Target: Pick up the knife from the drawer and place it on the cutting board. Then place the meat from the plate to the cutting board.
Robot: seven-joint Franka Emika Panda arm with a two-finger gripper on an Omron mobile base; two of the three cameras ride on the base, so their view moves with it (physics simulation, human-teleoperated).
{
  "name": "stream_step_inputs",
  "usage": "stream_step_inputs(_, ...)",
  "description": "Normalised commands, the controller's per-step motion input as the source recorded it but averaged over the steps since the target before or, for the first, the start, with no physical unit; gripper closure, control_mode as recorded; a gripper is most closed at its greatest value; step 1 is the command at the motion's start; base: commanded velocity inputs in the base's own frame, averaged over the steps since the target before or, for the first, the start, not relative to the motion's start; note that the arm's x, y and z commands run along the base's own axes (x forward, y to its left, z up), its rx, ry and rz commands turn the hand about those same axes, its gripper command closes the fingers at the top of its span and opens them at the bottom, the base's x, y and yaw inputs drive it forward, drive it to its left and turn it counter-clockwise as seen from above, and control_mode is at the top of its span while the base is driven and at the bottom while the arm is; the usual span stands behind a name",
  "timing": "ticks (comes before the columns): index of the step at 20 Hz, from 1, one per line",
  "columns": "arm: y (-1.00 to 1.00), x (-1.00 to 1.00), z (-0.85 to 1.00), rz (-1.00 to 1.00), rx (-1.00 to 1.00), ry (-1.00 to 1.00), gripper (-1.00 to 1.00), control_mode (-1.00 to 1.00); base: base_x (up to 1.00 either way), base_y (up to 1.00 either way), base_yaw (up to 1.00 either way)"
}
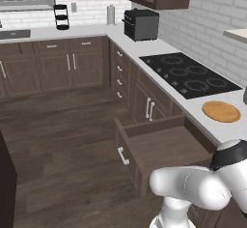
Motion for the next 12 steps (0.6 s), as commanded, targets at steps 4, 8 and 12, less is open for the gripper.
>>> stream_step_inputs(4,-0.43,-0.29,-0.01,-0.08,-0.04,0.14,1.0,-1.0,0.0,0.0,0.0)
stream_step_inputs(8,-0.41,-0.42,-0.03,-0.08,-0.02,0.18,1.0,-1.0,0.0,0.0,0.0)
stream_step_inputs(12,-0.42,-0.86,-0.3,-0.1,0.0,0.21,1.0,-1.0,0.0,0.0,0.0)
